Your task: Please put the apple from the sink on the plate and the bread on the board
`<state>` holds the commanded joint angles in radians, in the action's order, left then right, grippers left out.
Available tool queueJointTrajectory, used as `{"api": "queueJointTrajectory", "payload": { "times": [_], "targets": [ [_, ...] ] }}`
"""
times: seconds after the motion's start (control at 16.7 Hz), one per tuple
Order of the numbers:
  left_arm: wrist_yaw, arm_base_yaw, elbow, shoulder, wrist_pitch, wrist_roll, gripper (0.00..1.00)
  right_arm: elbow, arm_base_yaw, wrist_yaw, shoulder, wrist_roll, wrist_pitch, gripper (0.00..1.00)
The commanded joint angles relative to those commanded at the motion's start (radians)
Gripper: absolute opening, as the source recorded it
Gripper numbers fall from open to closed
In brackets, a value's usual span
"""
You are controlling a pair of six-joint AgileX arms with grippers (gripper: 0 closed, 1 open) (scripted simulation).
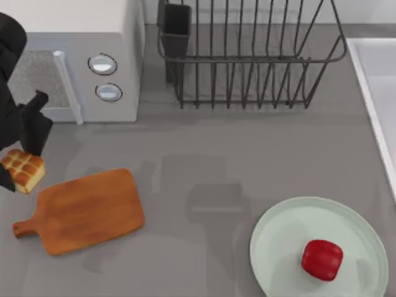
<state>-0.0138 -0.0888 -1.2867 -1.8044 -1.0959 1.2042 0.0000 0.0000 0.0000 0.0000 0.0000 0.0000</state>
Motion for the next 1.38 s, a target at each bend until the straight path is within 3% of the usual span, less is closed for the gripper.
{"api": "queueJointTrajectory", "payload": {
  "times": [0.24,0.48,1.38],
  "targets": [
    [-0.002,-0.114,0.056,0.034,0.037,0.37,0.0,0.0,0.0,0.0,0.0,0.0,0.0,1.0],
    [-0.002,-0.191,0.092,0.062,0.067,0.575,0.0,0.0,0.0,0.0,0.0,0.0,0.0,1.0],
    [-0.002,-0.206,0.143,0.038,0.146,0.615,0.0,0.0,0.0,0.0,0.0,0.0,0.0,1.0]
  ]
}}
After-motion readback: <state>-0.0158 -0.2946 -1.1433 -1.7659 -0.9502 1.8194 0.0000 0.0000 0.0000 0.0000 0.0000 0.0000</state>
